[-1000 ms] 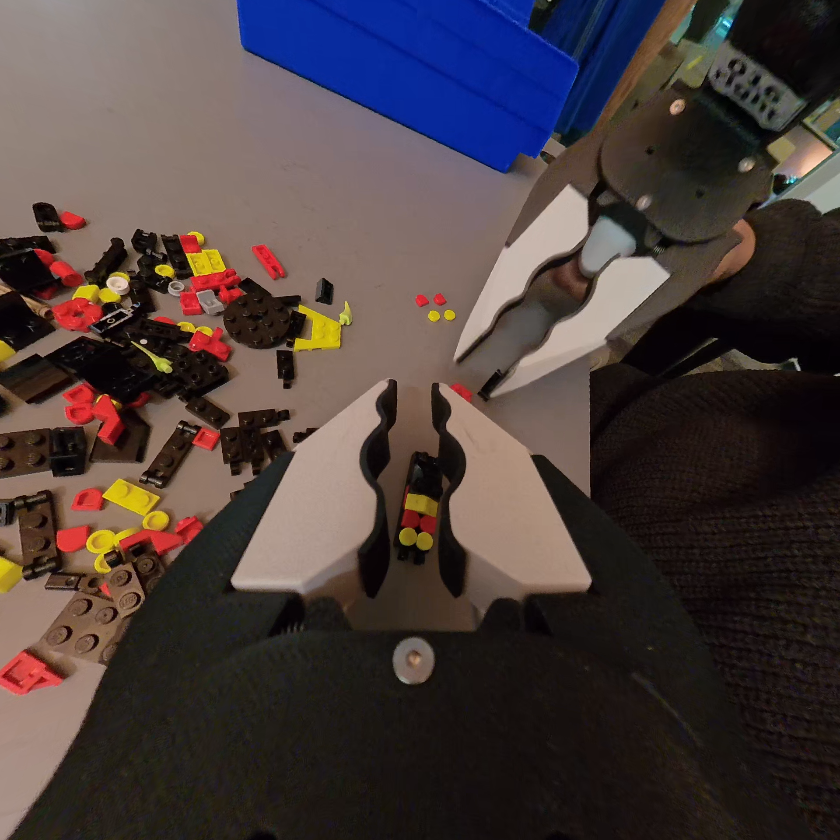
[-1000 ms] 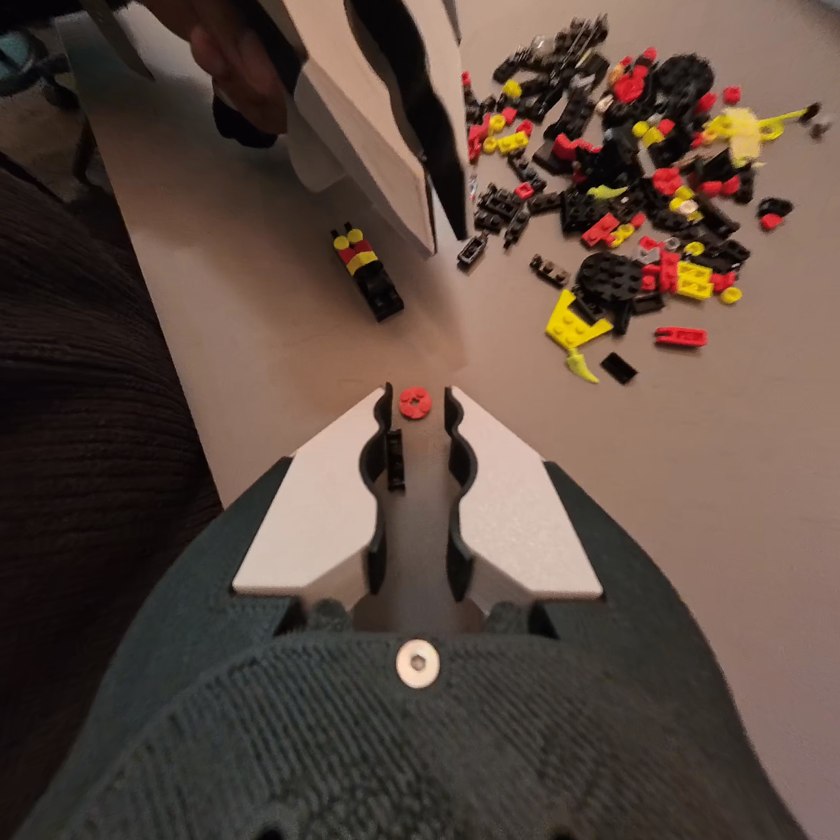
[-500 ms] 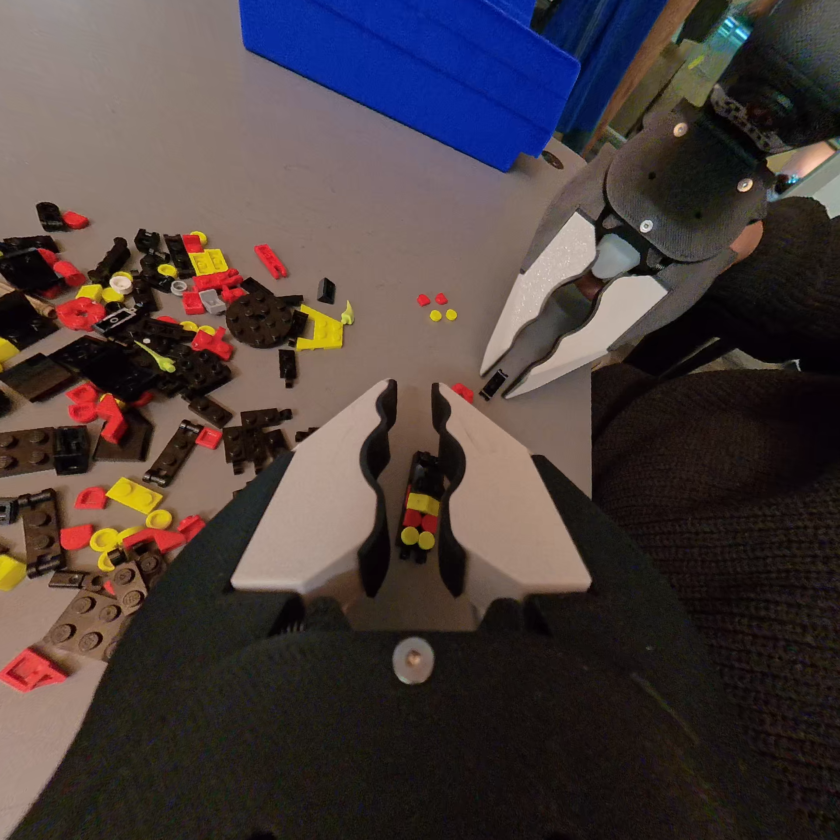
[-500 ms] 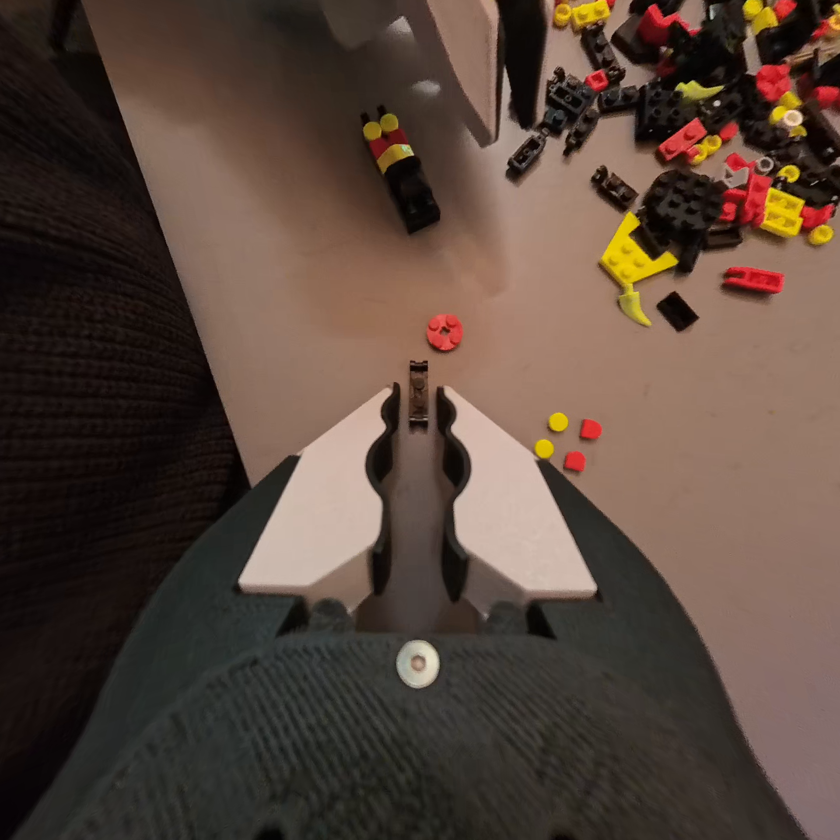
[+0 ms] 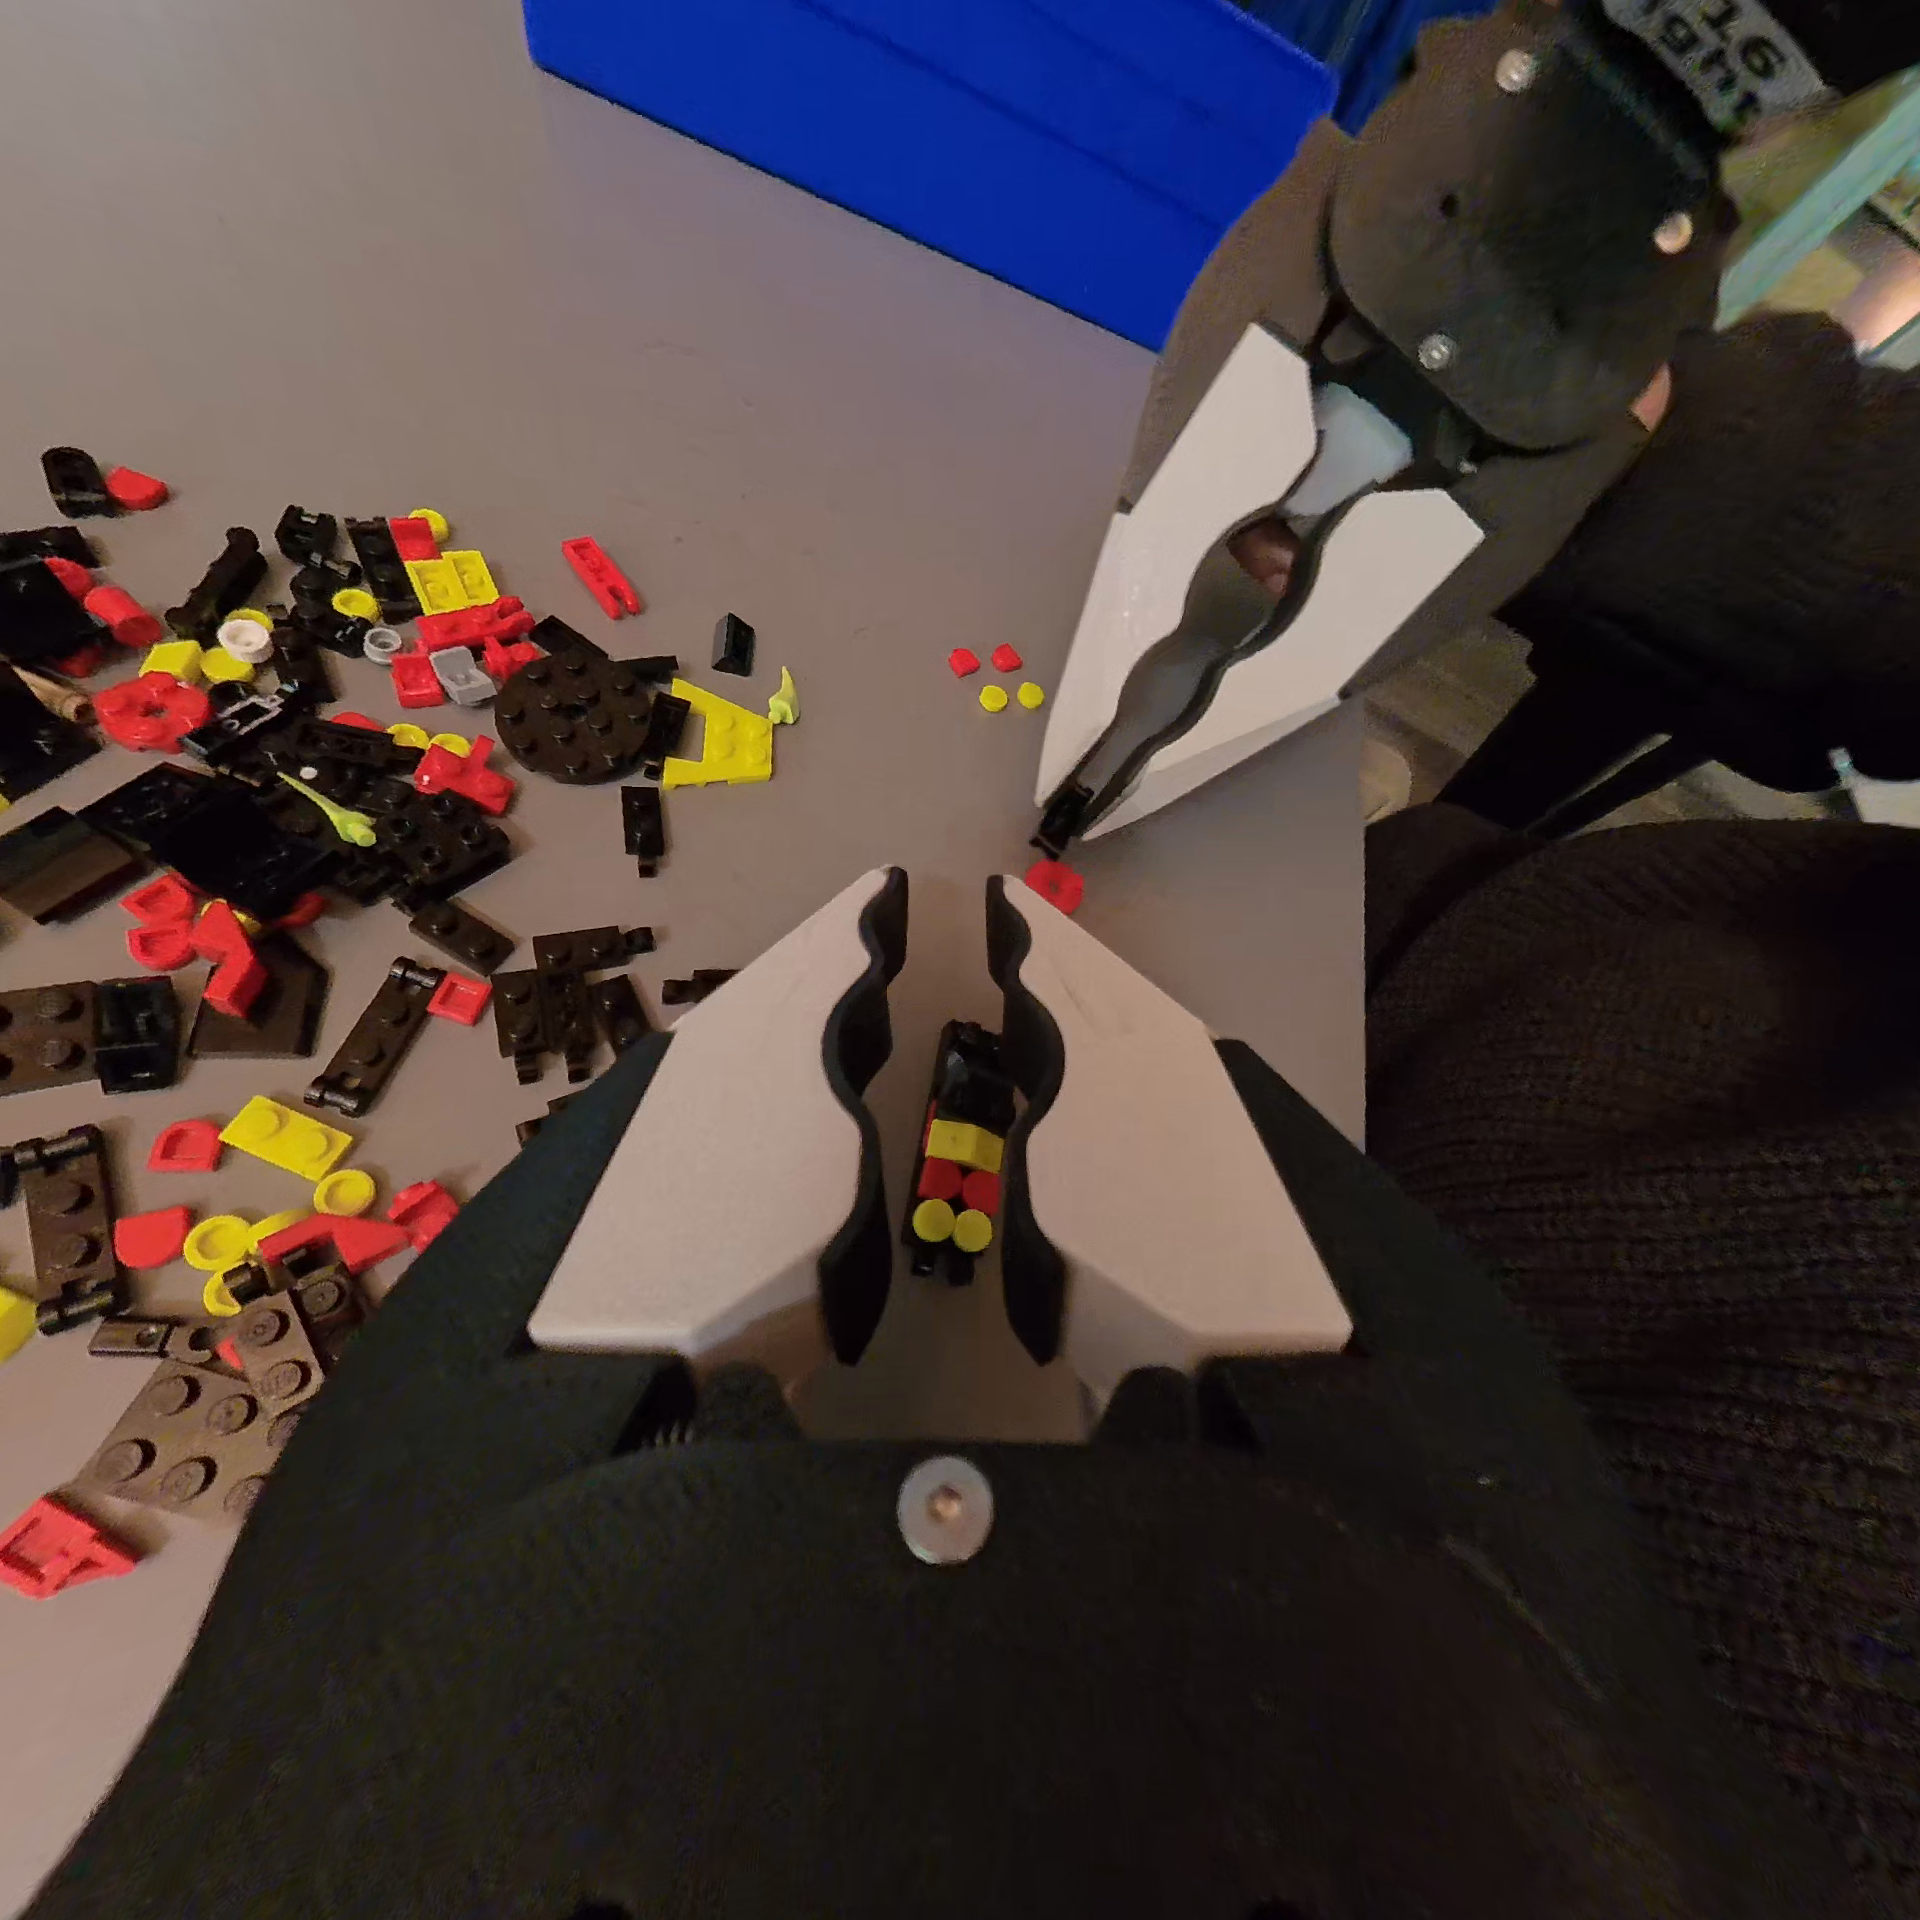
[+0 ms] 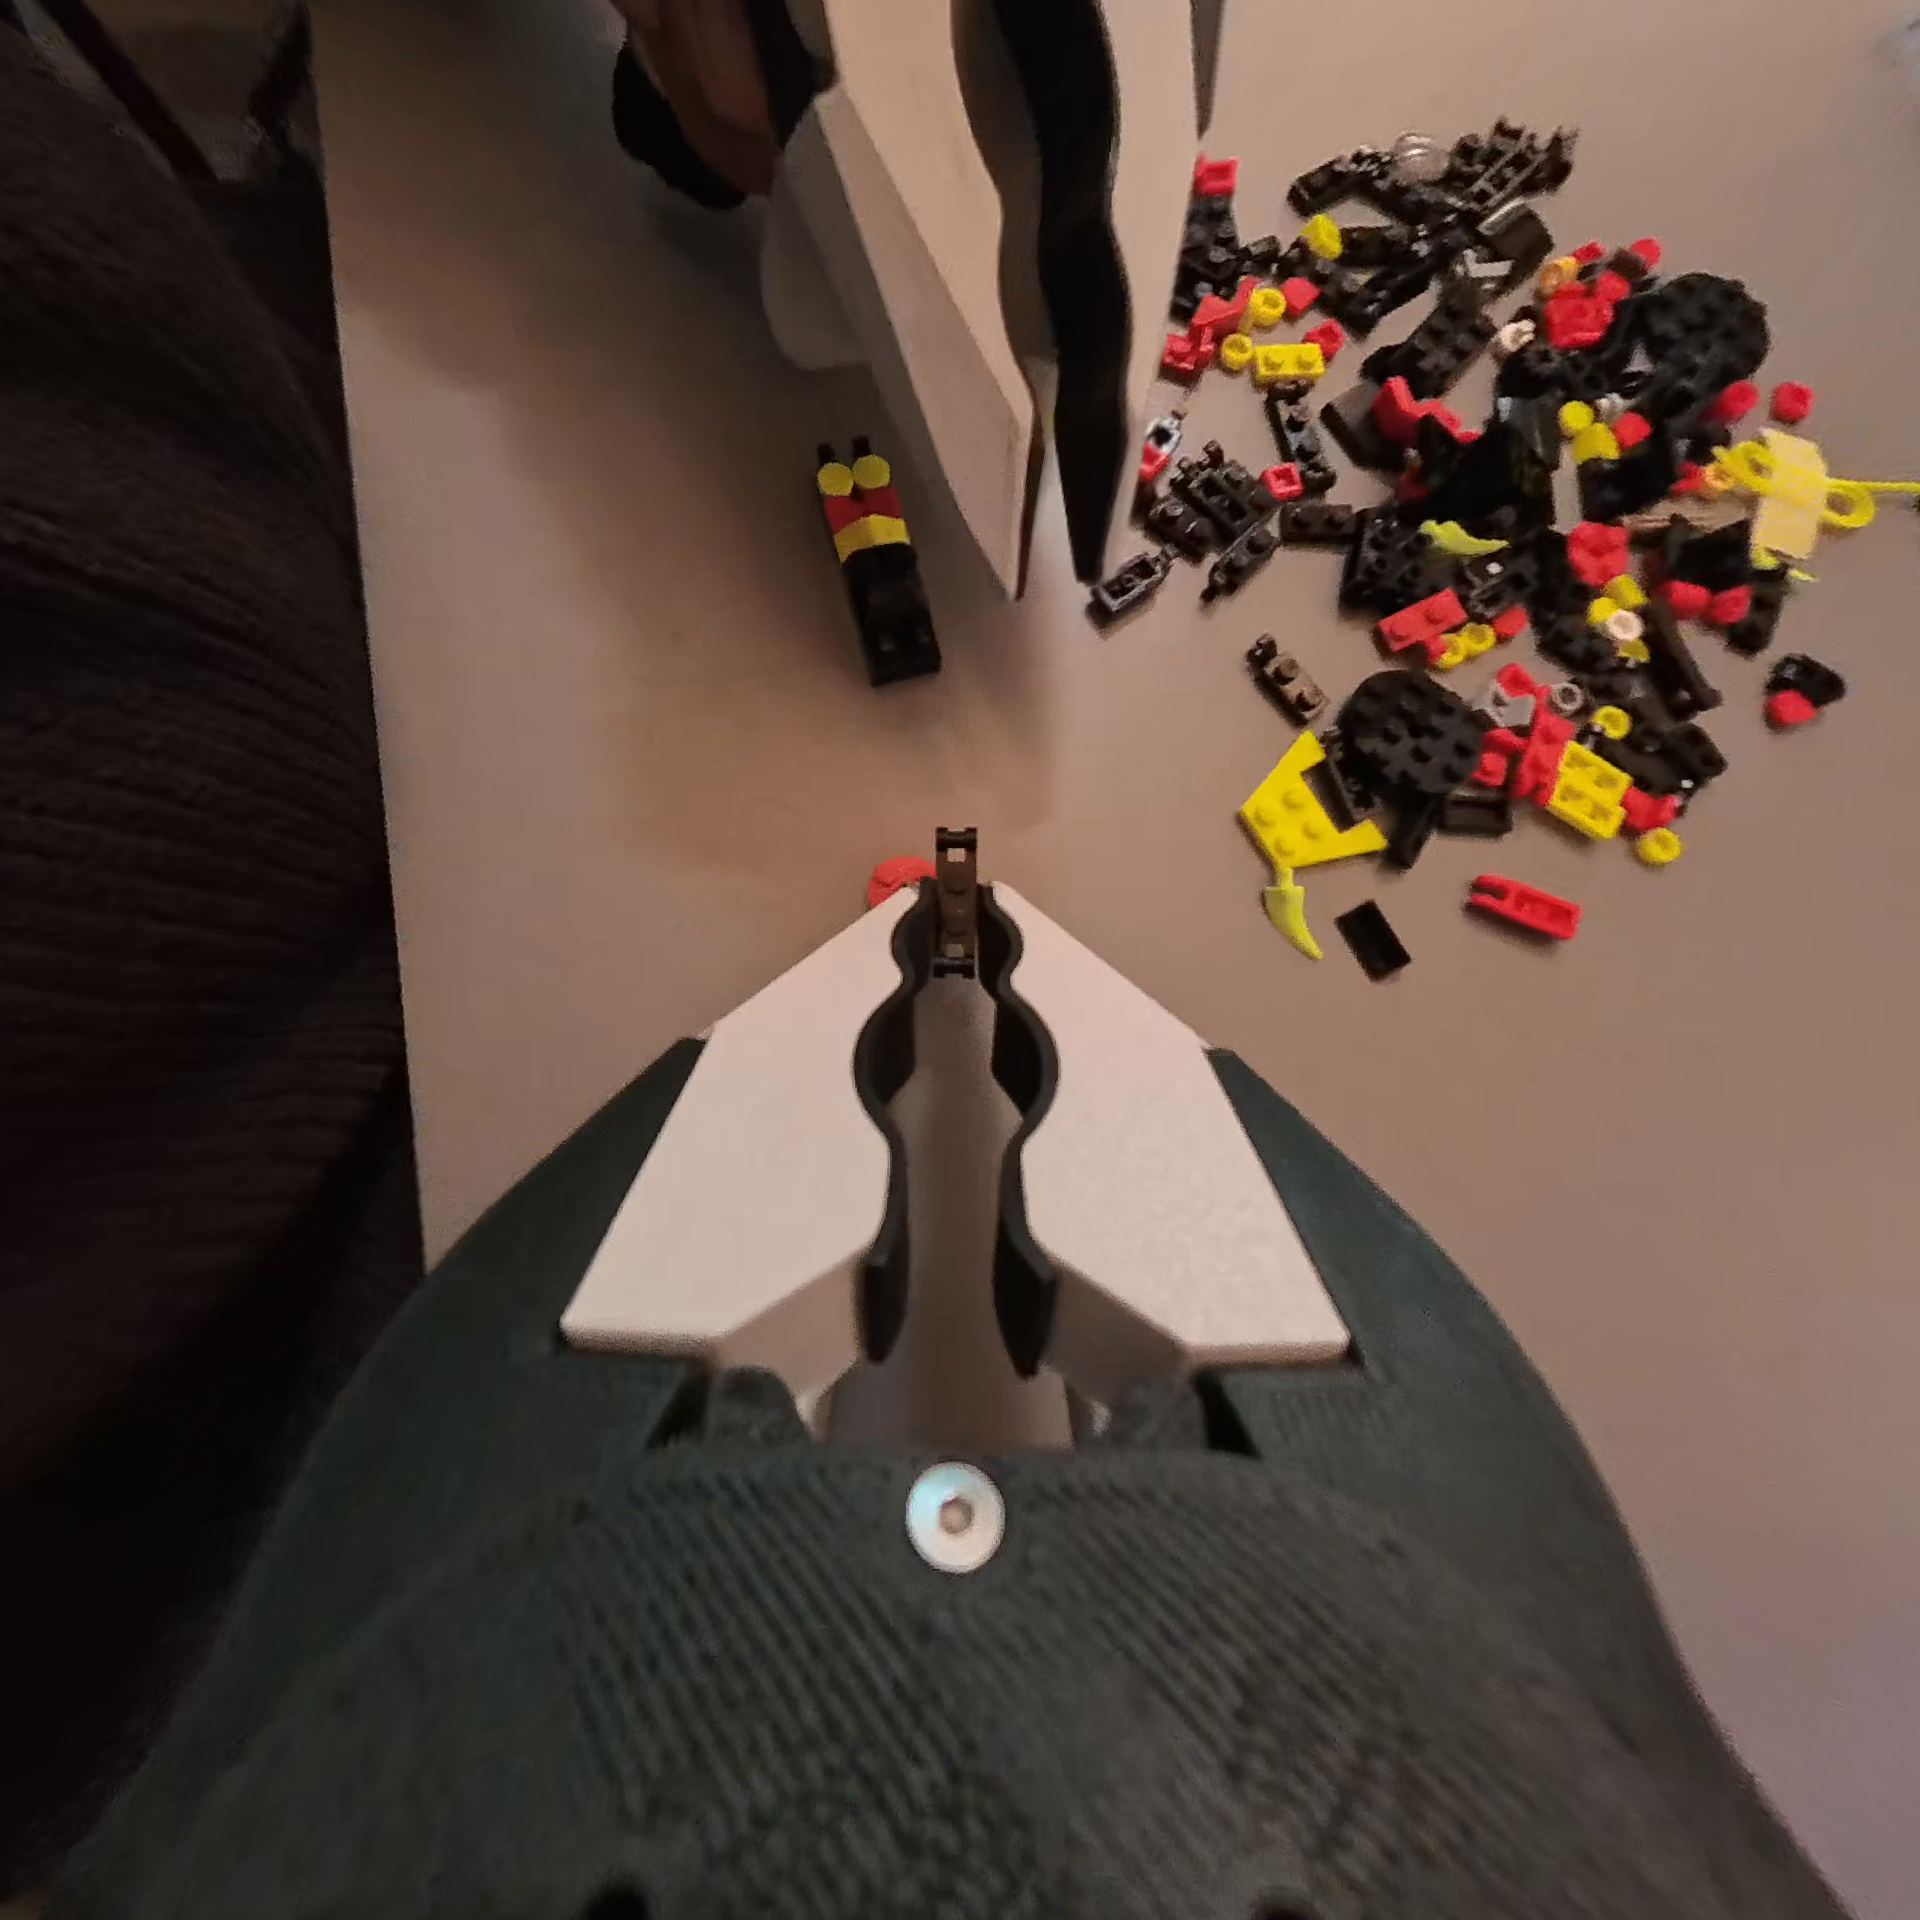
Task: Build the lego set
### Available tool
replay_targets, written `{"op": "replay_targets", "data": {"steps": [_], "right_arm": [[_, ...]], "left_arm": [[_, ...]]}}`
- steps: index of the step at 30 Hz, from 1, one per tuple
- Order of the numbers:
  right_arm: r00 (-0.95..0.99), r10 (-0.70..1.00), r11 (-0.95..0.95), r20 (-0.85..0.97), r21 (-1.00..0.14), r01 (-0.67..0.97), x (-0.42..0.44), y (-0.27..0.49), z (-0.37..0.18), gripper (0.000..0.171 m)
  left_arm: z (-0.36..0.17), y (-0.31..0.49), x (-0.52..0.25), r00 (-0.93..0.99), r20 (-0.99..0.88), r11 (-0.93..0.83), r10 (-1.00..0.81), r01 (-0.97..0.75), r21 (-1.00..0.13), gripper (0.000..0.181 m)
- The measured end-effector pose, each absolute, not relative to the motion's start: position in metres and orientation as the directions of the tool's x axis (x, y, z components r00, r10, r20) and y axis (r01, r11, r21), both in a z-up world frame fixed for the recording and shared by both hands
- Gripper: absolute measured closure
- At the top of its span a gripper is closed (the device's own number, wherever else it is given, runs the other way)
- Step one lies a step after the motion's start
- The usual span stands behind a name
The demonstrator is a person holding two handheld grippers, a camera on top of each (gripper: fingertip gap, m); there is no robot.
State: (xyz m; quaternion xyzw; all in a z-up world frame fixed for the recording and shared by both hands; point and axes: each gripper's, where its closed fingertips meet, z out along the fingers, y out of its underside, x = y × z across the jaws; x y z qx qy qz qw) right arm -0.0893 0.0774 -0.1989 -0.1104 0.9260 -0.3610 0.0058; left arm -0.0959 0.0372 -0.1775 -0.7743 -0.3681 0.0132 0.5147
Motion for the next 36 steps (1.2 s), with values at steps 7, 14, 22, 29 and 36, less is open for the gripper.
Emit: {"op": "replay_targets", "data": {"steps": [7, 14, 22, 29, 36], "right_arm": [[-0.965, -0.262, 0.721, -0.019, -0.668, -0.182, -0.087, 0.074, -0.205, 0.165], [-0.963, -0.270, 0.733, -0.012, -0.651, -0.197, -0.084, 0.074, -0.209, 0.165], [-0.961, -0.276, 0.732, -0.014, -0.651, -0.201, -0.081, 0.074, -0.210, 0.165], [-0.959, -0.282, 0.730, -0.008, -0.650, -0.209, -0.079, 0.073, -0.210, 0.165], [-0.960, -0.282, 0.724, -0.002, -0.657, -0.211, -0.080, 0.073, -0.209, 0.160]], "left_arm": [[-0.189, 0.048, -0.088, 0.791, 0.204, -0.357, 0.576, 0.468, -0.808, 0.168], [-0.196, 0.060, -0.087, 0.838, 0.045, -0.483, 0.543, 0.356, -0.800, 0.169], [-0.198, 0.063, -0.086, 0.840, 0.056, -0.484, 0.539, 0.364, -0.796, 0.168], [-0.200, 0.063, -0.085, 0.843, 0.055, -0.494, 0.535, 0.366, -0.789, 0.167], [-0.199, 0.063, -0.084, 0.842, 0.056, -0.493, 0.537, 0.367, -0.789, 0.167]]}}
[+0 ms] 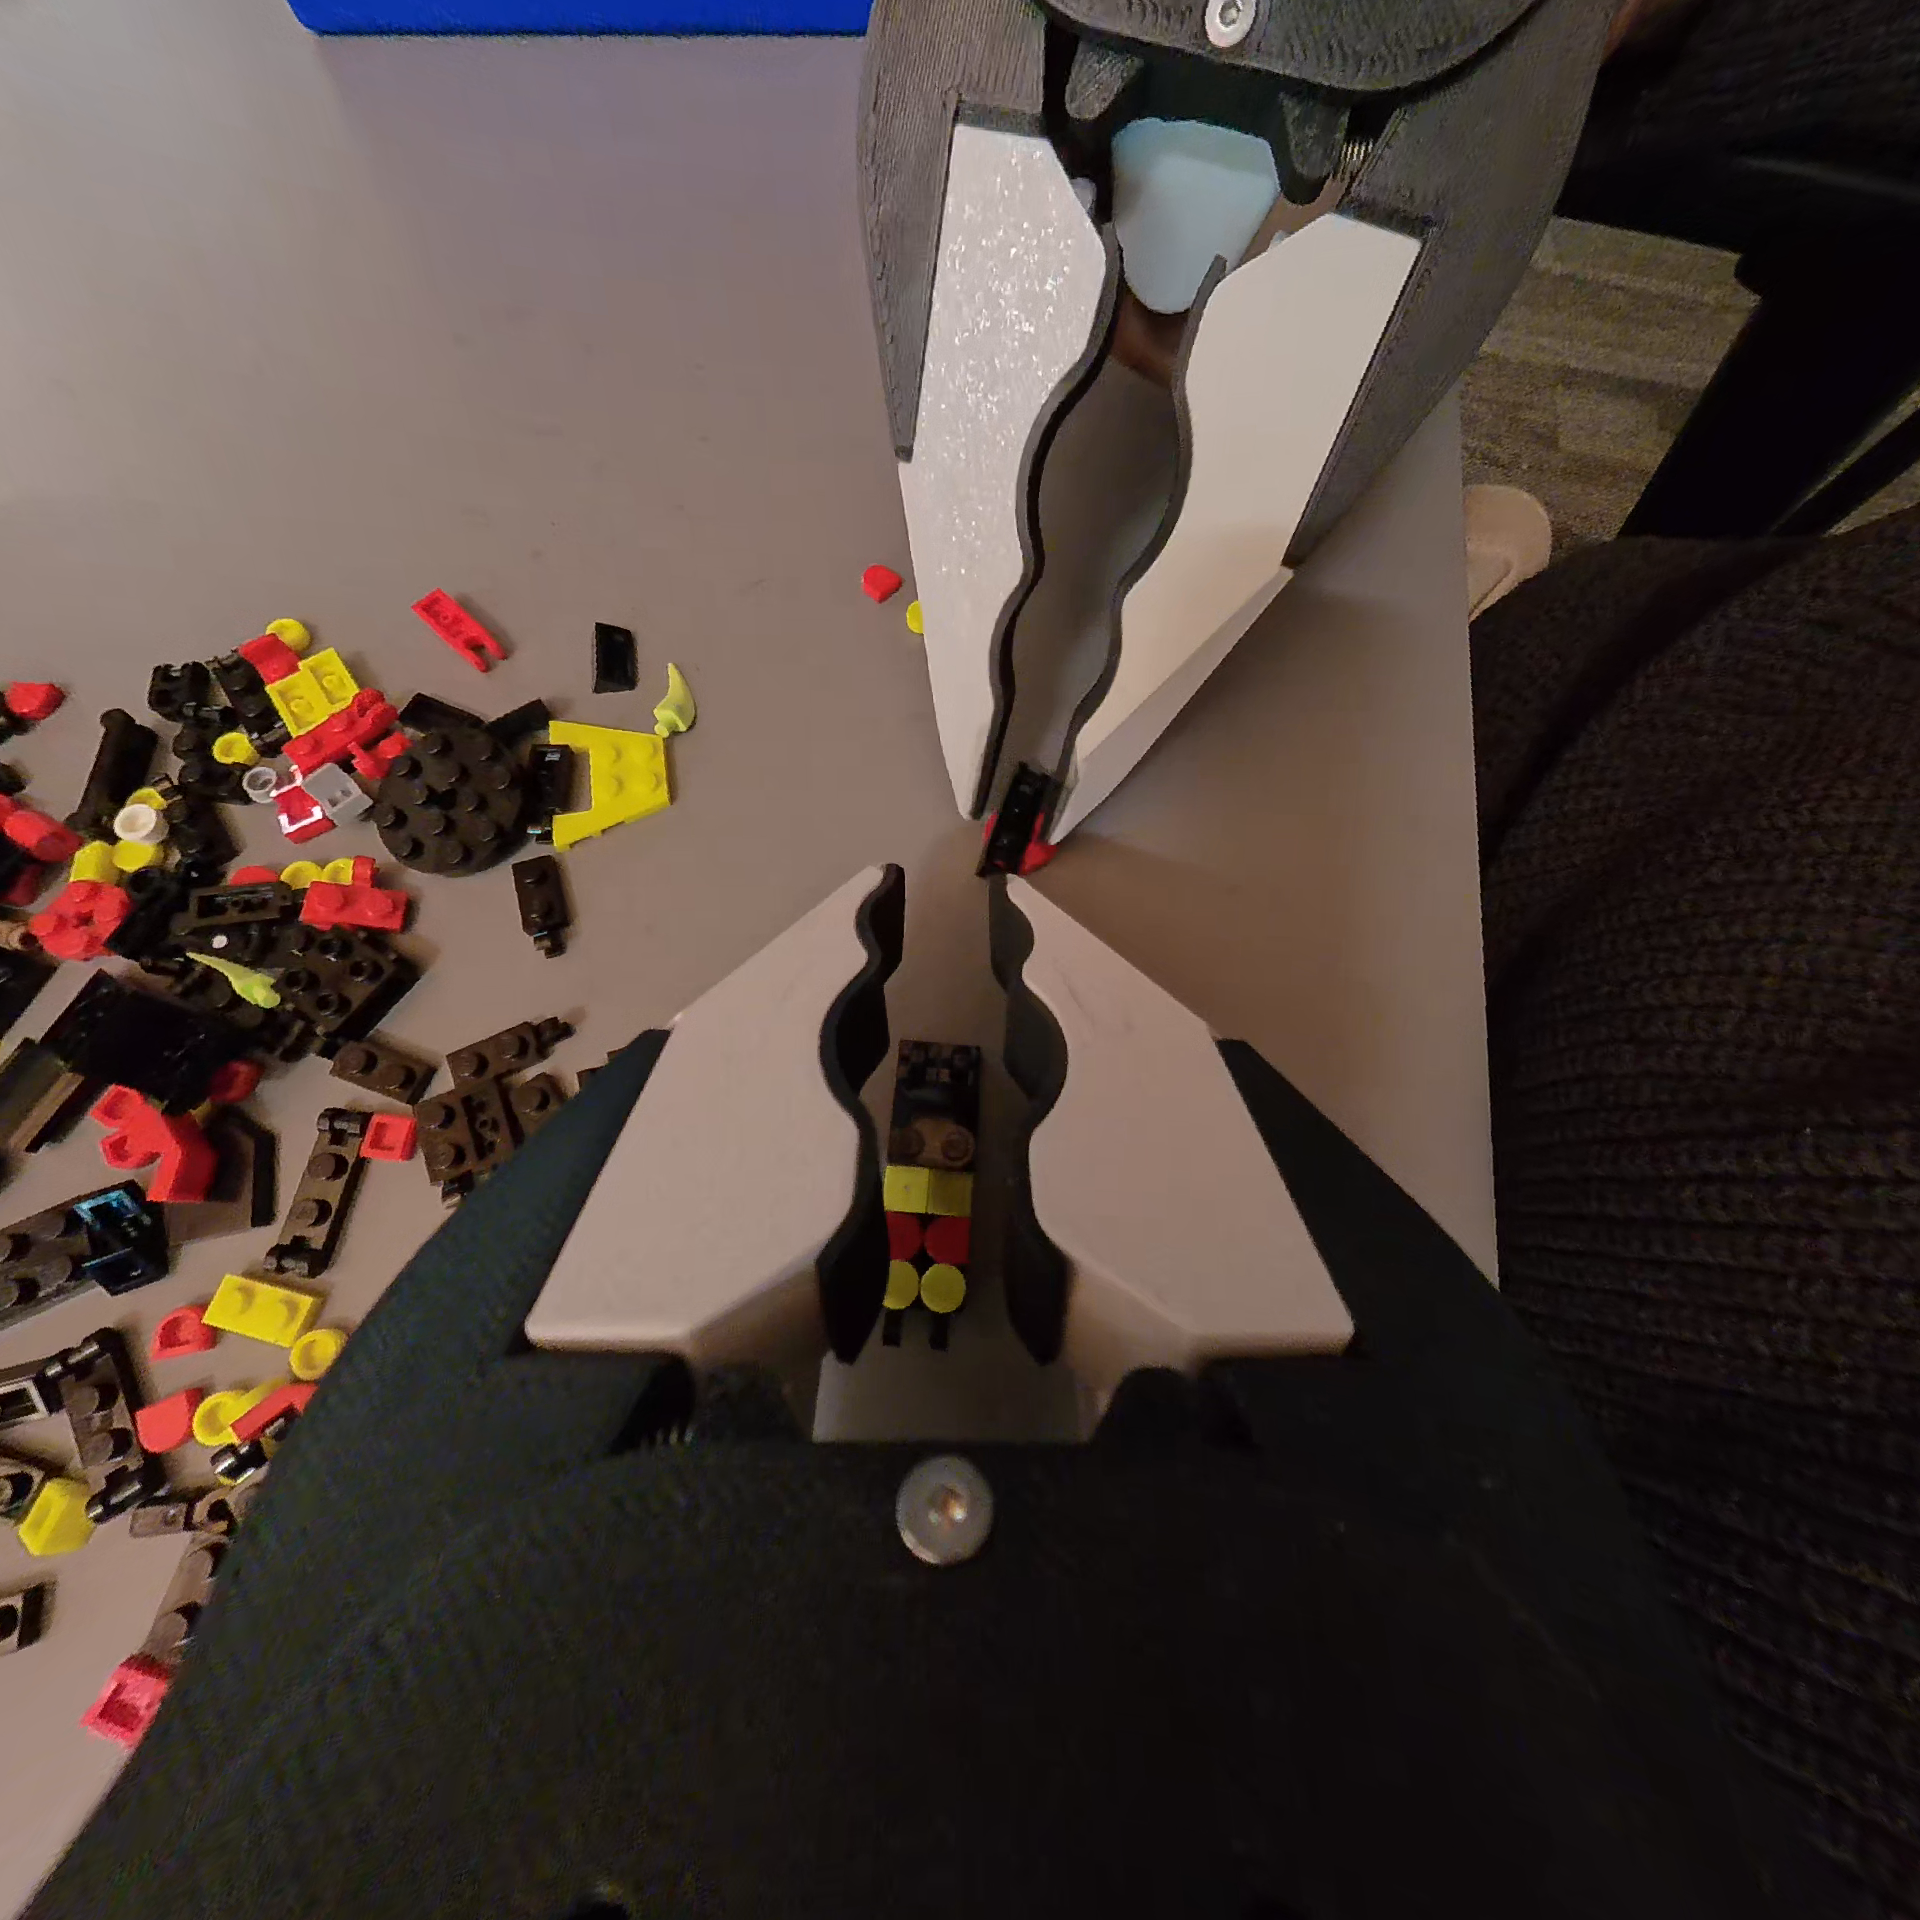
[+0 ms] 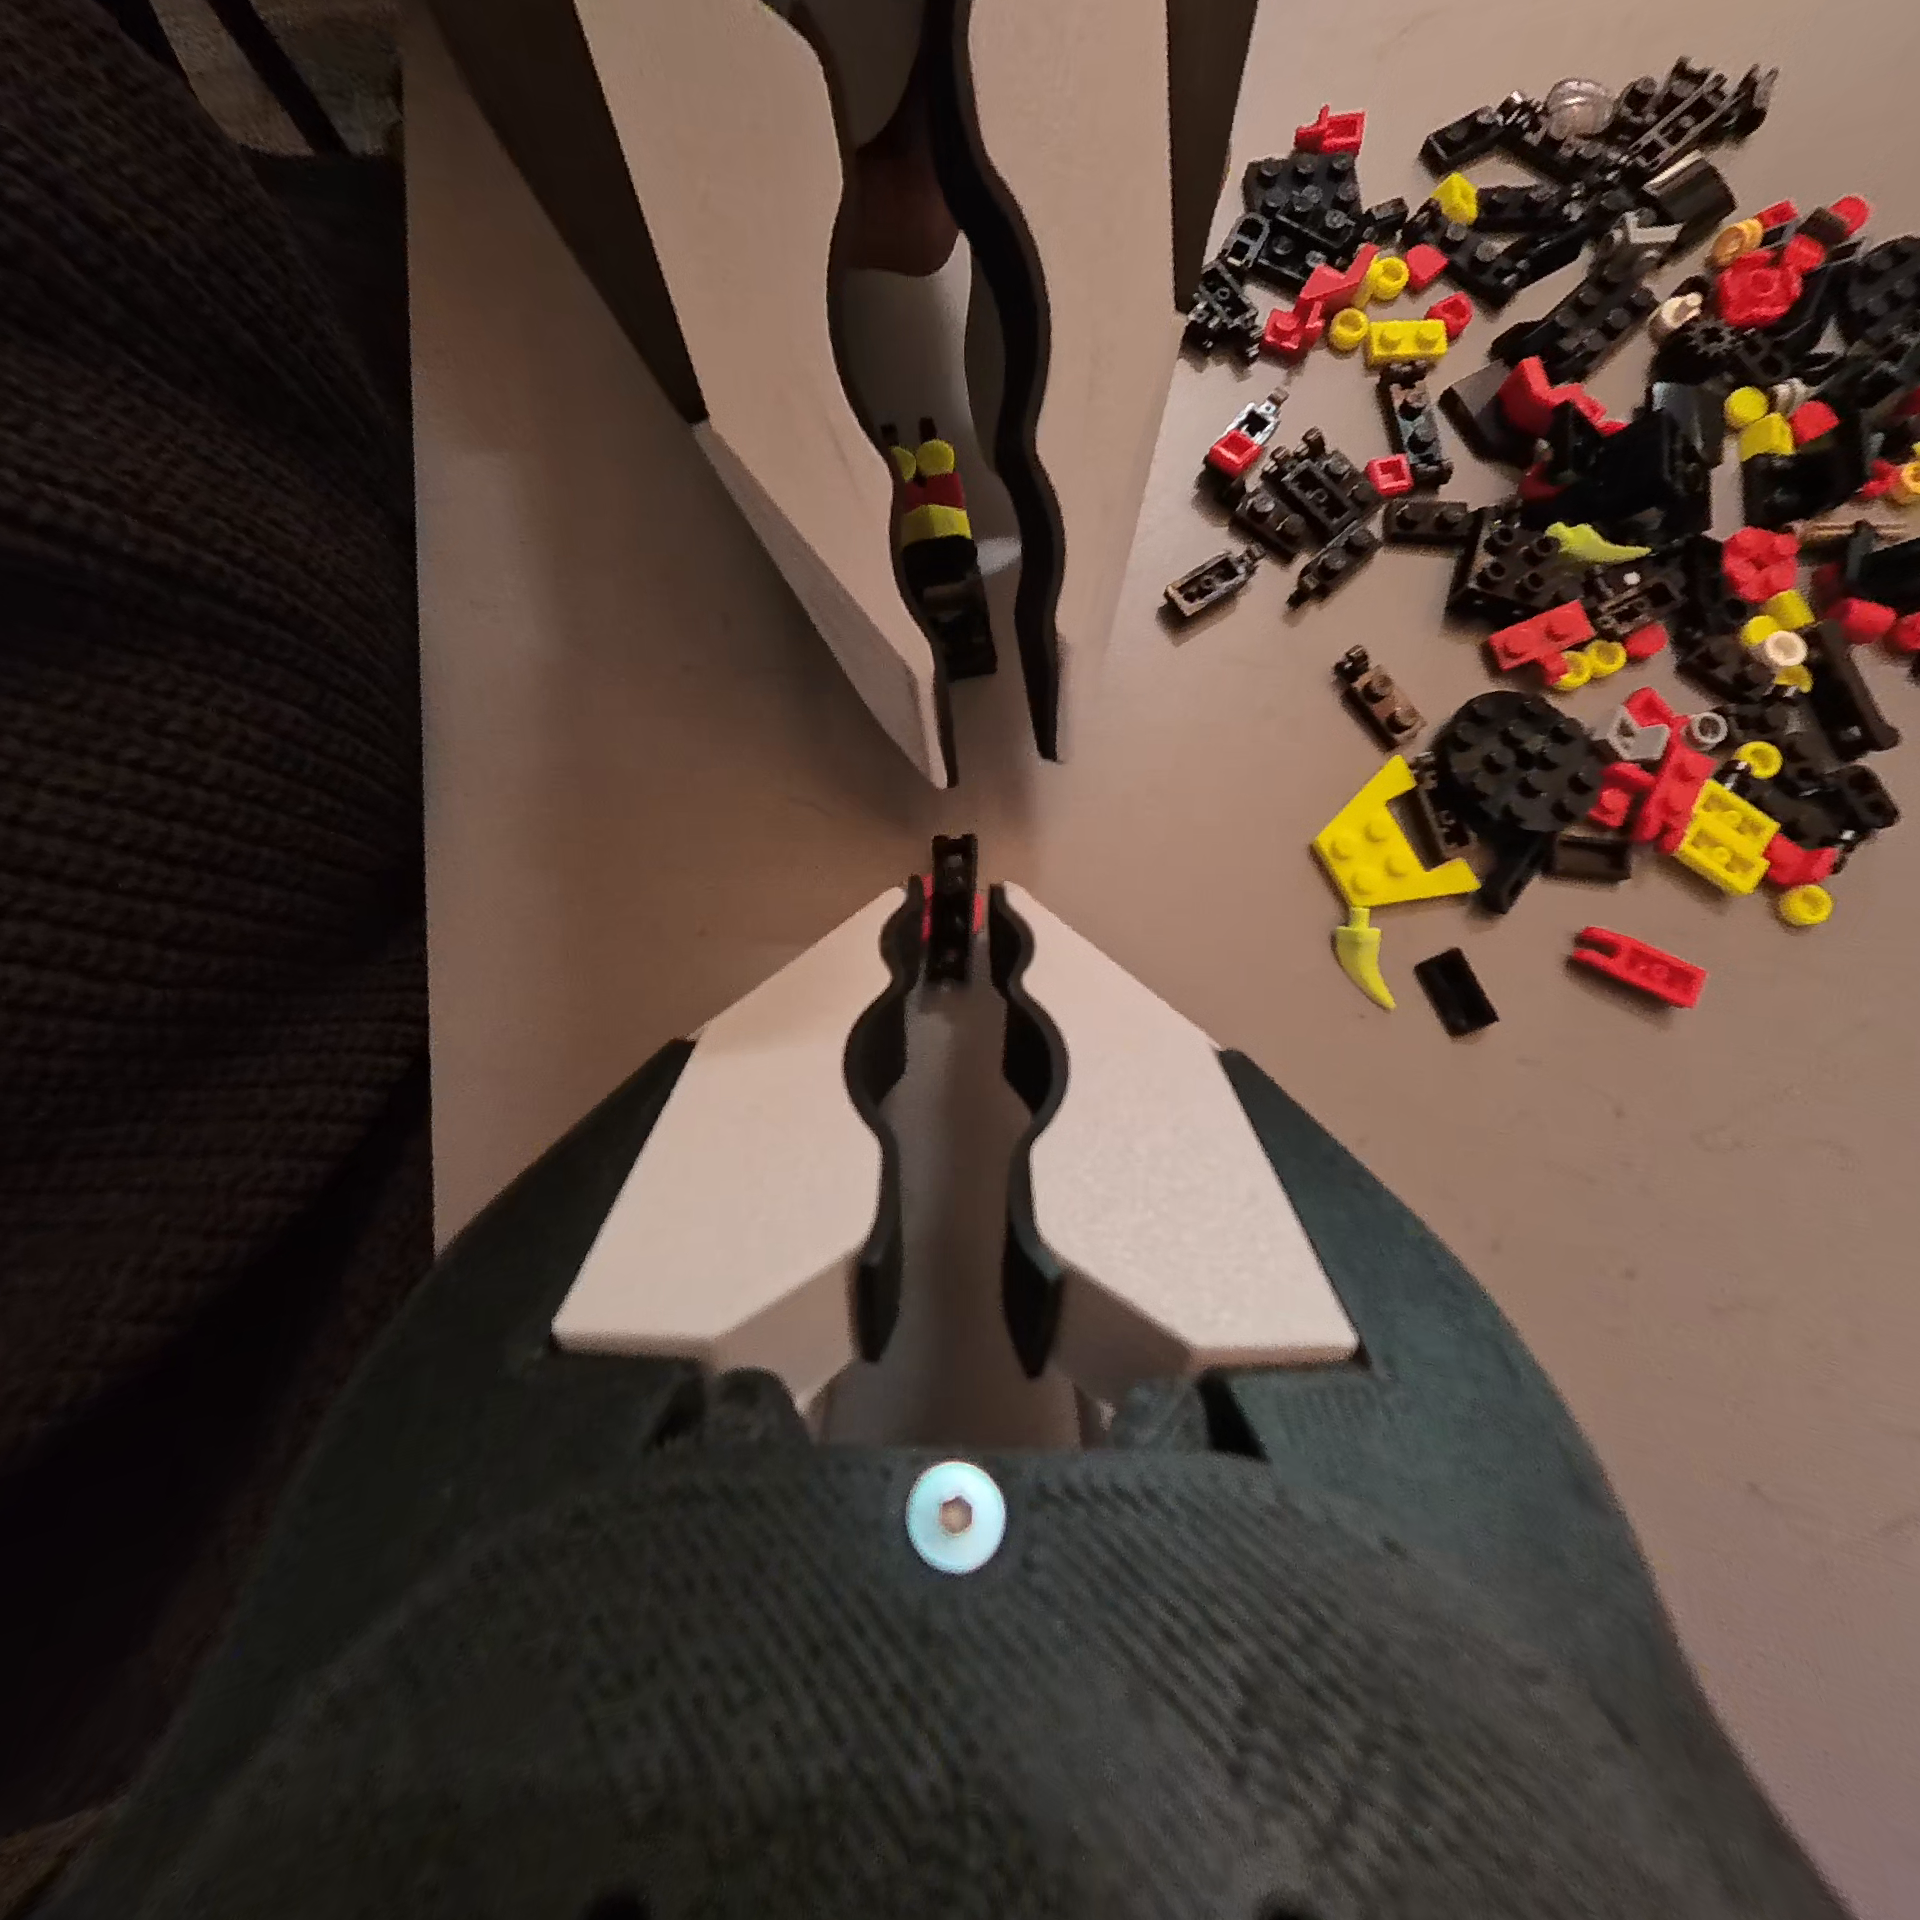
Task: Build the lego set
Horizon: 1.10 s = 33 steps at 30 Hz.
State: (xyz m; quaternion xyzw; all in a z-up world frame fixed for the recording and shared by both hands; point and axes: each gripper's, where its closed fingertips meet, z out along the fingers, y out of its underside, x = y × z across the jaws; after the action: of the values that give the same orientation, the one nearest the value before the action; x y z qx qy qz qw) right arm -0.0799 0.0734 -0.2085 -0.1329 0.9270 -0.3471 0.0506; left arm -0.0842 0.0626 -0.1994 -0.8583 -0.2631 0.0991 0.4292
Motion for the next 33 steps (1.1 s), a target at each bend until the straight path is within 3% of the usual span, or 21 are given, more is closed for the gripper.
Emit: {"op": "replay_targets", "data": {"steps": [10, 18, 33], "right_arm": [[-0.970, -0.236, 0.709, 0.059, -0.672, -0.214, -0.092, 0.089, -0.196, 0.162], [-0.907, -0.341, 0.665, 0.247, -0.618, -0.419, -0.078, 0.082, -0.199, 0.163], [-0.914, -0.337, 0.681, 0.227, -0.611, -0.403, -0.079, 0.077, -0.207, 0.168]], "left_arm": [[-0.196, 0.064, -0.084, 0.851, 0.008, -0.518, 0.526, 0.328, -0.790, 0.163], [-0.197, 0.065, -0.087, 0.860, -0.093, -0.600, 0.501, 0.268, -0.753, 0.161], [-0.206, 0.070, -0.079, 0.876, -0.052, -0.611, 0.479, 0.290, -0.737, 0.161]]}}
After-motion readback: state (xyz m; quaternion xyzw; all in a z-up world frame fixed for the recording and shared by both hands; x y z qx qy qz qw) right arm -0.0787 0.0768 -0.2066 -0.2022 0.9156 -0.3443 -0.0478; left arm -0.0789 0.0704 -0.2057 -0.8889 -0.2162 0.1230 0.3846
